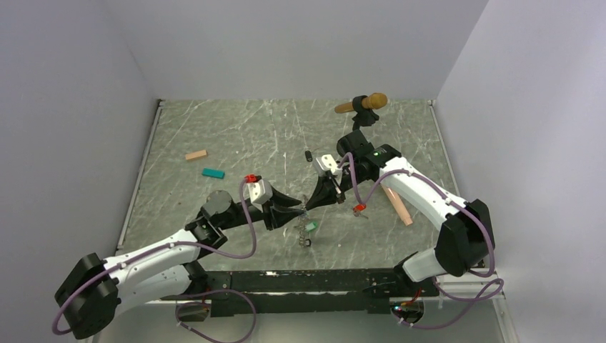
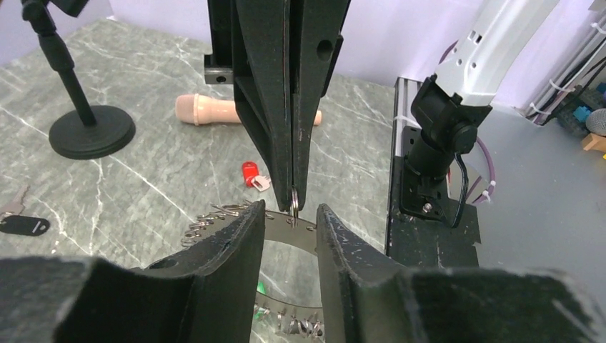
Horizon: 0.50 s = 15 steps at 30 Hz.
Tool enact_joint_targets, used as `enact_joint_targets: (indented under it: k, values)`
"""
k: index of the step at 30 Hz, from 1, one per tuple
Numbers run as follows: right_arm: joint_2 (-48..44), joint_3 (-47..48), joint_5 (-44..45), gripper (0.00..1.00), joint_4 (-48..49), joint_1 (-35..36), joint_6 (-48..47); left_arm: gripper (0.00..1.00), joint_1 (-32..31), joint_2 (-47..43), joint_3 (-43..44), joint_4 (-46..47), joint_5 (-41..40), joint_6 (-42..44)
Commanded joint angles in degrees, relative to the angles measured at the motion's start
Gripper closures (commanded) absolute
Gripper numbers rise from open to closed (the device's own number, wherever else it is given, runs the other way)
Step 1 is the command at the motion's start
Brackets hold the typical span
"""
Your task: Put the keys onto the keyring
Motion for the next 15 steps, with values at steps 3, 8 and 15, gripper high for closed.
enact_joint_targets:
  k: [3,8,15]
  values:
    - [0.25,-0.01,-3.92,1.0,2.11,0.26,-0.36,0.64,-0.28,2.24,3.72,-0.59,2.69,-0.13]
    - [0.41,-0.36,-3.92,1.0,2.7,0.27,0.41,0.75,-0.26,2.61,4.86,-2.62,2.46,0.72]
    - [0.6,-0.52,-3.13,1.0,4.55,0.19,2.93,1.0,-0.22,2.96,9.55,-12.37,2.53,3.29]
